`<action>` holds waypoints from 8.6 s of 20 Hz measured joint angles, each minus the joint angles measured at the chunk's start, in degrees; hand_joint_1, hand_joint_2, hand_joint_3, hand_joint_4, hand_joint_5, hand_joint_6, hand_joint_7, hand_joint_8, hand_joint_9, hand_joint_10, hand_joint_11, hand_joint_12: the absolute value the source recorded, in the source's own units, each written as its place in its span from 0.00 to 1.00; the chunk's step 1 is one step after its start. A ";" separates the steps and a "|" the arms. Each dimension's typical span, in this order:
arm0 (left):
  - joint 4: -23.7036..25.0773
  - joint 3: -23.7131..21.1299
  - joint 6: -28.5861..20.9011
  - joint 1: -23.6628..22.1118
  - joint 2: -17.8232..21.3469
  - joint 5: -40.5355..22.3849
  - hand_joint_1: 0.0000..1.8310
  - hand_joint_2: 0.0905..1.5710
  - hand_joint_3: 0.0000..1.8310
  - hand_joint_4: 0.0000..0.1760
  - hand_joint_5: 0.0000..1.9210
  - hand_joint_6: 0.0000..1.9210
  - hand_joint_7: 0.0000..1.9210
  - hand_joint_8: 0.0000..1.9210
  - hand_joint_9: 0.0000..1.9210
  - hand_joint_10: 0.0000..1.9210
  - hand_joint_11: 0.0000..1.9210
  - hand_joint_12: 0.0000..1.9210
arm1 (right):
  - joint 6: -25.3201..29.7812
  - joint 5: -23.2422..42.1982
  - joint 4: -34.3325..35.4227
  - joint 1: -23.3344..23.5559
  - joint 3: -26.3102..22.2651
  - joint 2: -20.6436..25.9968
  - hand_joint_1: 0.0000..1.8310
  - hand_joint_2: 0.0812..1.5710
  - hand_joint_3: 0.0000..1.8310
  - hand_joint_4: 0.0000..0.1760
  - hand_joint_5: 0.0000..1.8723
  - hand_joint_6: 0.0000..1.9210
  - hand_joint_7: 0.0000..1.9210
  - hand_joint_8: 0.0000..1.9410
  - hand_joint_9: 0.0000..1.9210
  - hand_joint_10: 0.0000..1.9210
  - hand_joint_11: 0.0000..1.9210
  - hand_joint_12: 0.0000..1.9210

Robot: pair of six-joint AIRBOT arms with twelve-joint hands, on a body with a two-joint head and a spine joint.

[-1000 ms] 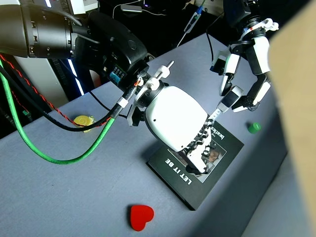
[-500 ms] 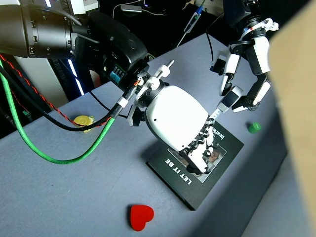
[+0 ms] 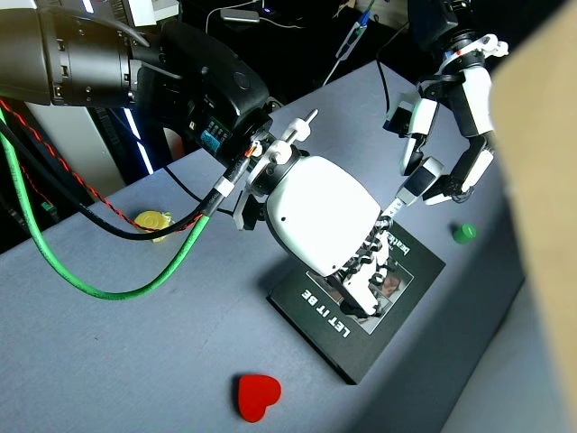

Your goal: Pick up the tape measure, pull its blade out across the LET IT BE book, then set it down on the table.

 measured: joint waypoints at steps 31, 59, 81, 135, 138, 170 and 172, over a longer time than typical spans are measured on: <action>-0.20 0.02 -0.52 0.00 -0.33 -1.25 0.76 0.67 0.00 0.00 0.48 0.51 0.61 0.29 0.54 0.57 0.49 0.50 | 1.60 -4.13 -1.70 -1.73 -0.70 7.15 0.66 0.73 0.00 0.00 0.41 0.67 0.53 0.51 0.45 0.39 0.32 0.71; -0.66 0.02 -0.70 -0.07 -0.37 -2.16 0.76 0.66 0.00 0.00 0.48 0.51 0.62 0.27 0.54 0.56 0.50 0.49 | 3.39 -11.76 -6.12 -3.26 3.54 13.14 0.74 0.73 0.00 0.00 0.40 0.67 0.51 0.50 0.39 0.73 0.34 0.72; -0.87 0.02 -0.90 -0.07 -0.37 -2.58 0.76 0.66 0.00 0.00 0.48 0.50 0.62 0.27 0.54 0.56 0.49 0.49 | 3.43 -15.30 -7.63 -3.58 6.40 16.24 0.74 0.74 0.00 0.00 0.39 0.67 0.51 0.52 0.39 0.73 0.34 0.73; 9.53 10.10 -22.32 10.01 -4.98 -7.30 0.76 0.67 0.00 0.00 0.48 0.51 0.61 0.28 0.54 0.56 0.50 0.49 | 12.33 -2.29 -16.48 -6.16 -12.37 19.80 0.01 0.66 0.00 0.00 0.07 0.00 0.06 0.00 0.03 0.00 0.00 0.27; 12.50 11.82 -26.21 12.22 -5.57 -10.51 0.76 0.66 0.00 0.00 0.48 0.51 0.61 0.28 0.54 0.56 0.50 0.49 | 12.70 -0.92 -16.48 -8.09 -12.72 19.45 0.01 0.66 0.00 0.00 0.06 0.00 0.06 0.00 0.03 0.00 0.00 0.27; 24.68 25.03 -36.74 24.09 -11.17 -24.41 0.76 0.67 0.00 0.00 0.48 0.51 0.61 0.28 0.54 0.57 0.49 0.50 | 17.62 1.14 -24.92 -14.36 -16.72 20.00 0.03 0.67 0.00 0.00 0.08 0.00 0.07 0.00 0.05 0.00 0.00 0.31; 24.17 25.57 -37.09 24.74 -11.28 -24.79 0.76 0.67 0.00 0.00 0.48 0.51 0.61 0.28 0.54 0.57 0.49 0.50 | 17.62 1.14 -24.96 -14.36 -16.96 20.00 0.03 0.67 0.00 0.00 0.08 0.00 0.07 0.00 0.05 0.00 0.00 0.32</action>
